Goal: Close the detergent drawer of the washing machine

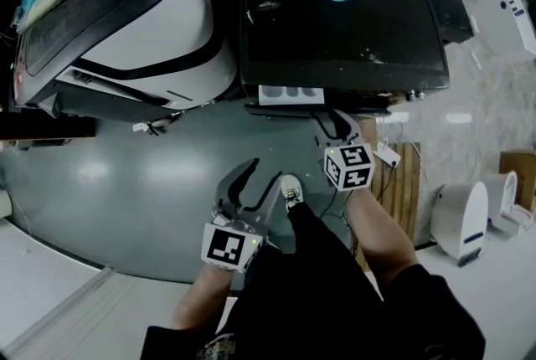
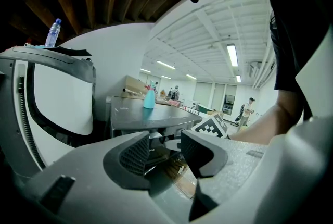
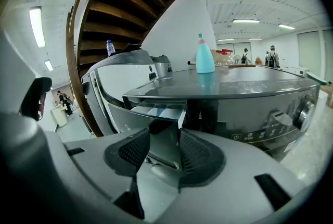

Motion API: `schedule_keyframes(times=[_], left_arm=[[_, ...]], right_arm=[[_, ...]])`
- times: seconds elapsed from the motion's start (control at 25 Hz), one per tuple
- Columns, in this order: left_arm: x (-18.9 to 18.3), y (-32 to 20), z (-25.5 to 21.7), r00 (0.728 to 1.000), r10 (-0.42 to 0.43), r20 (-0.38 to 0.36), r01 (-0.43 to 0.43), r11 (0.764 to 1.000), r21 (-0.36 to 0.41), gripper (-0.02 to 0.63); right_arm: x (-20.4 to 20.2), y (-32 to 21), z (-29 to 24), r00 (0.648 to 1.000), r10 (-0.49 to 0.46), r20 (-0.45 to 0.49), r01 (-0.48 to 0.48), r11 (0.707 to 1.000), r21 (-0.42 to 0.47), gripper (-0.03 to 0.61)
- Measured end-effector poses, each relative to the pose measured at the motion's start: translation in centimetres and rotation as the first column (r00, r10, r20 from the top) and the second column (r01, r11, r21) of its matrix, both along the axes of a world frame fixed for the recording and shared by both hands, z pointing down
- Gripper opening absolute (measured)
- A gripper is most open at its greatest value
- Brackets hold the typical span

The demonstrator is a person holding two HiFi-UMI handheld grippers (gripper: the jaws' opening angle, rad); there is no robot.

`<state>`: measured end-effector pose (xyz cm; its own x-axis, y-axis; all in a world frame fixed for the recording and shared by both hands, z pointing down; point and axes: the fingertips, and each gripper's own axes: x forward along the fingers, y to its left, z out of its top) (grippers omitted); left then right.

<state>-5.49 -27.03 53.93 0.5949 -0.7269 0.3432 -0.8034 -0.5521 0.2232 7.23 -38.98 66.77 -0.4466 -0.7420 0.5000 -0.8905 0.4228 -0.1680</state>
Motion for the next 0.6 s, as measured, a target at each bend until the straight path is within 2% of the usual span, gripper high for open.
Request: schedule_keyframes(times=[0.6], left_arm=[[0.8, -0.3, 0.6, 1.0, -0.004, 0.005, 0.004, 1.0, -0.023, 0.186]], right_arm=[[0.1, -3.0, 0.0, 0.999, 0.048, 0.012, -0.048, 0.999, -0.002, 0.183]])
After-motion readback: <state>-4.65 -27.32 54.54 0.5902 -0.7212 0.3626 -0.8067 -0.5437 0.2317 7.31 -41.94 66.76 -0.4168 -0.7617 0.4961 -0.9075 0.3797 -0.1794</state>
